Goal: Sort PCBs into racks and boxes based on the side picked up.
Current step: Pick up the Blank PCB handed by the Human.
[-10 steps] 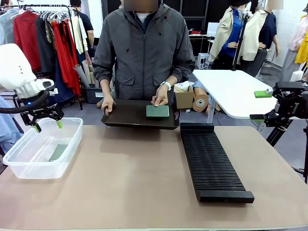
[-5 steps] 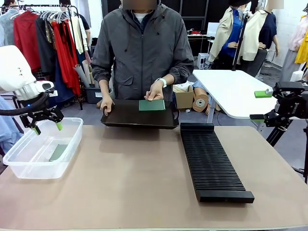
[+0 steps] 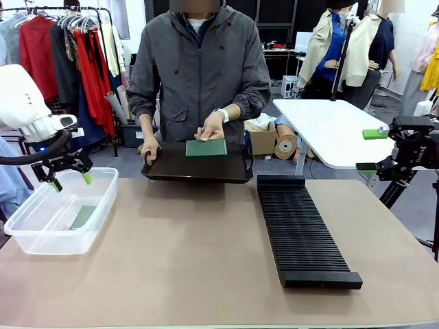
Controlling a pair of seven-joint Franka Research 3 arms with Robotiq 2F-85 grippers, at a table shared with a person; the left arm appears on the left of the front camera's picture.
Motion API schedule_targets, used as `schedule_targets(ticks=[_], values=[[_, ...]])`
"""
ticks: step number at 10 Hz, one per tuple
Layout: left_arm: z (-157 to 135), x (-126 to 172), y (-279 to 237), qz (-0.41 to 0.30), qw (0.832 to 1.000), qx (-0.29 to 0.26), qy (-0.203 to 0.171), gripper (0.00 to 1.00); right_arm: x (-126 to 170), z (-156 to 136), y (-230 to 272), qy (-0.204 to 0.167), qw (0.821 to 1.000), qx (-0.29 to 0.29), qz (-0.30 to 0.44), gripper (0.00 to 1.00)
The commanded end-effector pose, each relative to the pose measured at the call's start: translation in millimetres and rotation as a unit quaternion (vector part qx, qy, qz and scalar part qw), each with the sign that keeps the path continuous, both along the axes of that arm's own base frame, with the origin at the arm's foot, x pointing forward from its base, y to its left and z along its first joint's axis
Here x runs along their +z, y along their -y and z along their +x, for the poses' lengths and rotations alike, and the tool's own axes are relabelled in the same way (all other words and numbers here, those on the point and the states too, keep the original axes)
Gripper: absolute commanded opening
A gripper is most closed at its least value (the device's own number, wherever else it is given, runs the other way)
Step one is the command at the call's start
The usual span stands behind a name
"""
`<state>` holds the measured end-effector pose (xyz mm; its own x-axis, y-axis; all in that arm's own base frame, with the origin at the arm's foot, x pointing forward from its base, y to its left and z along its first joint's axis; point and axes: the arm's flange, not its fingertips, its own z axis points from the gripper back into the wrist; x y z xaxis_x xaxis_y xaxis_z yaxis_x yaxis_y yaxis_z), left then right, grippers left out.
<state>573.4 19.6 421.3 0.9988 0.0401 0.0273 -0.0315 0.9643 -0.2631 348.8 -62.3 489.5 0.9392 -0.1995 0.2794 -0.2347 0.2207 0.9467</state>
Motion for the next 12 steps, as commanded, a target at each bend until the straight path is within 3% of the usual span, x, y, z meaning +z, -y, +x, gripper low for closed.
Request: schedule_targets(ticks=[1,4,6,8,11,12], values=[[3.1,-1.4,-16.9,-0.084,0.996,-0.023,0.001,1.00,3.7,-0.2,-0.4,-0.007,1.000,-0.003,0.006,1.00],[-7.5,1.3,-46.3,-0.273,0.957,-0.096,0.005,1.00,3.7,-0.2,-0.4,-0.007,1.000,-0.003,0.006,1.00],[-11.1,-2.3,-60.4,-0.376,0.916,-0.137,0.013,1.00,3.7,-0.2,-0.4,-0.007,1.000,-0.003,0.006,1.00],[-12.5,3.1,-70.9,-0.479,0.869,-0.121,0.033,1.00,3.7,-0.2,-0.4,-0.007,1.000,-0.003,0.006,1.00],[-15.8,7.4,-76.3,-0.553,0.819,-0.128,0.083,1.00,3.7,-0.2,-0.4,-0.007,1.000,-0.003,0.006,1.00],[-15.6,7.5,-74.9,-0.558,0.815,-0.123,0.092,1.00,3.7,-0.2,-0.4,-0.007,1.000,-0.003,0.006,1.00]])
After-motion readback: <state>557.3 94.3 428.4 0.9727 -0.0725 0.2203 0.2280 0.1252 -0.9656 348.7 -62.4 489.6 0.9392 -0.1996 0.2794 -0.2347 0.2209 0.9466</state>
